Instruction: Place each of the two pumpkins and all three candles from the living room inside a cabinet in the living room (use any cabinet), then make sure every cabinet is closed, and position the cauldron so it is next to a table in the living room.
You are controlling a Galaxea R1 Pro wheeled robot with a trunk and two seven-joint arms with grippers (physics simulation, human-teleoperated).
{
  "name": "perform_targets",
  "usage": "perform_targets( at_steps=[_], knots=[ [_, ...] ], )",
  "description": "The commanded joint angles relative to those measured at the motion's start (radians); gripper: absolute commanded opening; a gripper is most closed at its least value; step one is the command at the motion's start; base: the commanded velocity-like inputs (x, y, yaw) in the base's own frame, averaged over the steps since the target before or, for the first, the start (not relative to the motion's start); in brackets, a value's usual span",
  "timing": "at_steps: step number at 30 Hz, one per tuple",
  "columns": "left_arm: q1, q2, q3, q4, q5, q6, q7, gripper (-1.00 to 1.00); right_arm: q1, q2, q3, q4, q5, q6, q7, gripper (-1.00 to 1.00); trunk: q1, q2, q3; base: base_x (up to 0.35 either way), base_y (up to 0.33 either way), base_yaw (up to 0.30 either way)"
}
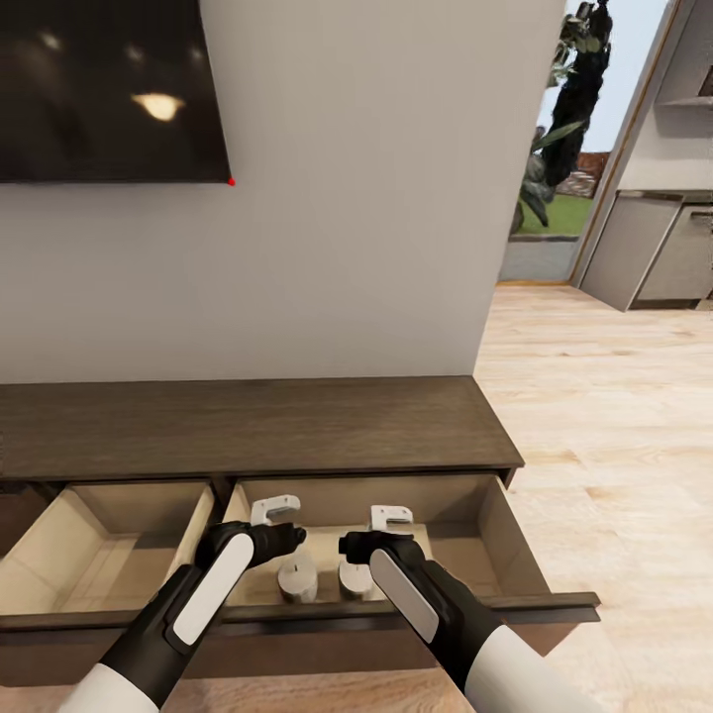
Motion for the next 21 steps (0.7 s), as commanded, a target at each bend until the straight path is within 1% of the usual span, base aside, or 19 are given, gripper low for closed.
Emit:
perform_targets(
  at_steps=[1, 4, 10, 16, 21],
  knots=[
    [-0.001, 0.001, -0.002, -0.001, 0.010, 0.000, 0.011, 1.00, -0.001, 0.000, 0.003, -0.001, -0.008, 0.001, -0.009, 1.00, -0.001, 0.000, 0.003, 0.000, 0.000, 0.000],
    [-0.001, 0.002, -0.001, -0.002, 0.011, 0.000, 0.009, 1.00, -0.001, -0.001, 0.003, -0.003, -0.008, 0.001, -0.009, 1.00, -0.002, 0.001, 0.015, -0.004, 0.000, 0.000],
    [-0.001, 0.003, 0.000, -0.002, 0.013, 0.002, 0.008, 1.00, -0.001, -0.002, 0.003, -0.004, -0.008, 0.001, -0.009, 1.00, -0.005, 0.002, 0.038, -0.160, 0.039, 0.000],
    [-0.001, 0.006, 0.002, -0.002, 0.020, 0.002, 0.009, 1.00, -0.001, -0.002, 0.003, -0.010, -0.008, 0.001, -0.007, 1.00, -0.007, 0.003, 0.061, -0.050, 0.010, 0.000],
    [-0.001, 0.006, 0.025, -0.003, 0.022, 0.001, 0.009, 1.00, -0.001, -0.002, 0.003, -0.012, -0.008, -0.006, -0.003, 1.00, -0.010, 0.005, 0.080, -0.187, 0.066, 0.000]
  ],
)
